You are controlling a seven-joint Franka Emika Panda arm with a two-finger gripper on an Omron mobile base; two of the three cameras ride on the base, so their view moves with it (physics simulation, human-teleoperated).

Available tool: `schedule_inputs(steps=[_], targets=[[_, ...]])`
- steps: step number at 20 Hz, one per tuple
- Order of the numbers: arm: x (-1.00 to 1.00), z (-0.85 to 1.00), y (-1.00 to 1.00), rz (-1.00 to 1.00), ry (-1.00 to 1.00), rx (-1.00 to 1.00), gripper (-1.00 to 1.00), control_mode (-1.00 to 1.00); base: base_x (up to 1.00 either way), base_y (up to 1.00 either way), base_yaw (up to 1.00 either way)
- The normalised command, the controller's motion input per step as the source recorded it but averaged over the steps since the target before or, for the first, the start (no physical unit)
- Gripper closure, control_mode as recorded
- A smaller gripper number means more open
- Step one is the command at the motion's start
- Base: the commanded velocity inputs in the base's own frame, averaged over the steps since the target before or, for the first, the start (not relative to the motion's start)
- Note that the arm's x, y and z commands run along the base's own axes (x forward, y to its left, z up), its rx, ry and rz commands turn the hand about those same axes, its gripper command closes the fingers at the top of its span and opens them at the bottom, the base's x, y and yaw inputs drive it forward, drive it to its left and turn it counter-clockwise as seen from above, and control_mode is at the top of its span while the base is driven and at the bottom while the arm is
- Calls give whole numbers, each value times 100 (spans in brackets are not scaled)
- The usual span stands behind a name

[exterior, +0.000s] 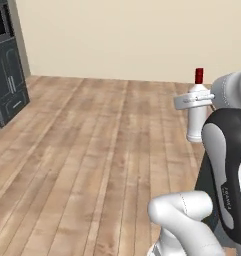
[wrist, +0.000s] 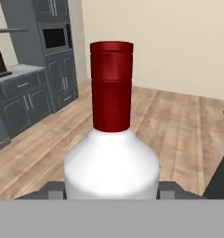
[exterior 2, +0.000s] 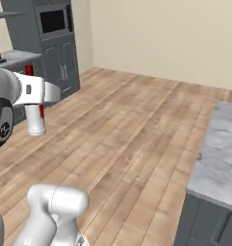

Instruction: There is a bowl on the dining counter. Grab a lemon wedge from the fridge and place it in the bowl. Then get the liquor bottle and glass cup from the cabinet and place them next to the bowl.

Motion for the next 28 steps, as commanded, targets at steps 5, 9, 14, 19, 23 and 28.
schedule_inputs(steps=[5, 9, 14, 19, 23, 28], targets=[[0, 0, 0, 0, 0, 0, 100, 100, 88, 80, -43], [0, 0, 0, 0, 0, 0, 100, 100, 85, 70, -45], [0, 0, 0, 0, 0, 0, 100, 100, 88, 53, -49], [0, 0, 0, 0, 0, 0, 100, 100, 87, 39, -53], [0, 0, 0, 0, 0, 0, 100, 100, 81, 44, -53], [0, 0, 0, 0, 0, 0, 100, 100, 71, 52, -52]])
